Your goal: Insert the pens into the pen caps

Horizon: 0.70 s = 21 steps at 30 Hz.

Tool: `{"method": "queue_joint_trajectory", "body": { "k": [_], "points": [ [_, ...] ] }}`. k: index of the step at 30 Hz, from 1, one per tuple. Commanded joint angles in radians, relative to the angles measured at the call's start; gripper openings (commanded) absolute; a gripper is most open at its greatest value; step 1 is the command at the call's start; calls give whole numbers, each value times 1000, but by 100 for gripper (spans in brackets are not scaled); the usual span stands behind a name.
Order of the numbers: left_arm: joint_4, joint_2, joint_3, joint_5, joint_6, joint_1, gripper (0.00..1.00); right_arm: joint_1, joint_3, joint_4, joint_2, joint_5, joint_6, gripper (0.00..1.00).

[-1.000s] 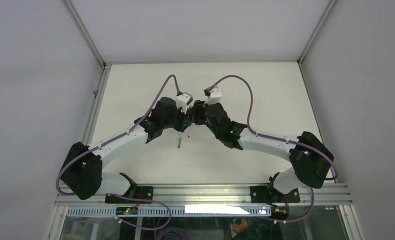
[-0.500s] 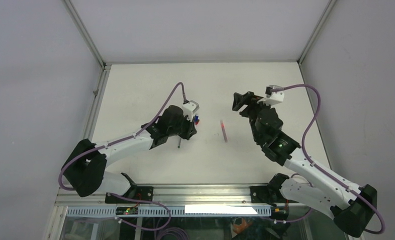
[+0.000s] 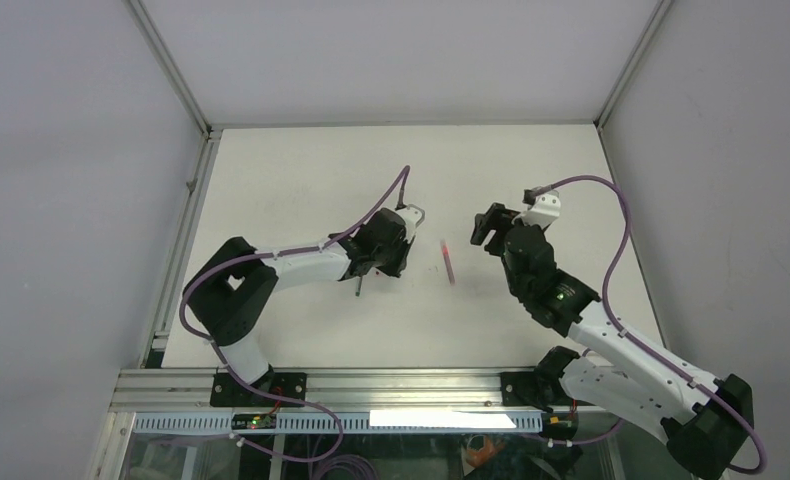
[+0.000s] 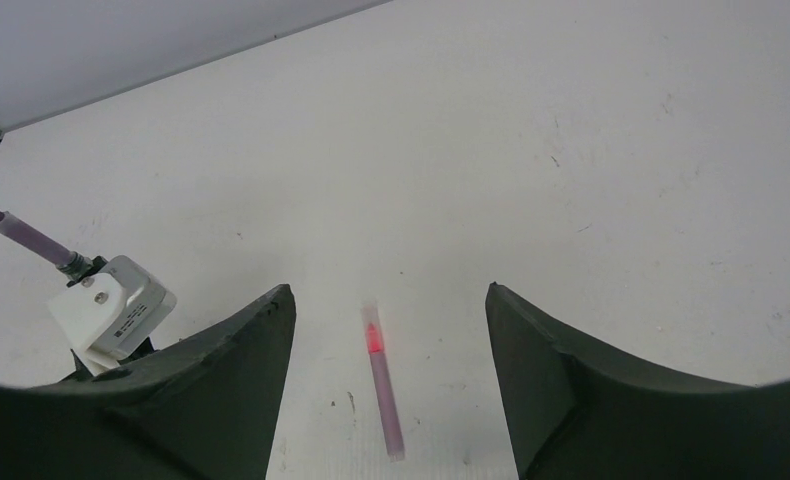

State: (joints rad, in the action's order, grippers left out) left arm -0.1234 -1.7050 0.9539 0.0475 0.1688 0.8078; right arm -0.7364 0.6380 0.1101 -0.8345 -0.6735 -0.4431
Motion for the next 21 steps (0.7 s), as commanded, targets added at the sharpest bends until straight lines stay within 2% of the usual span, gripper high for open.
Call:
{"method": "queue_joint_trajectory", "body": {
  "k": [1, 10, 12, 21],
  "points": [
    [-1, -24, 72, 15, 14, 33, 2, 12, -20, 7, 48, -15, -9, 72],
    [-45, -71, 110, 50, 24, 79, 25, 27, -44, 3, 67, -4, -20, 73],
    [-60, -84, 119, 55, 22, 86, 0, 30, -49, 3, 74, 2, -24, 73],
    [-80, -108, 146, 100, 29, 117, 0, 35, -71, 16, 129, 9, -31, 73]
  ]
}}
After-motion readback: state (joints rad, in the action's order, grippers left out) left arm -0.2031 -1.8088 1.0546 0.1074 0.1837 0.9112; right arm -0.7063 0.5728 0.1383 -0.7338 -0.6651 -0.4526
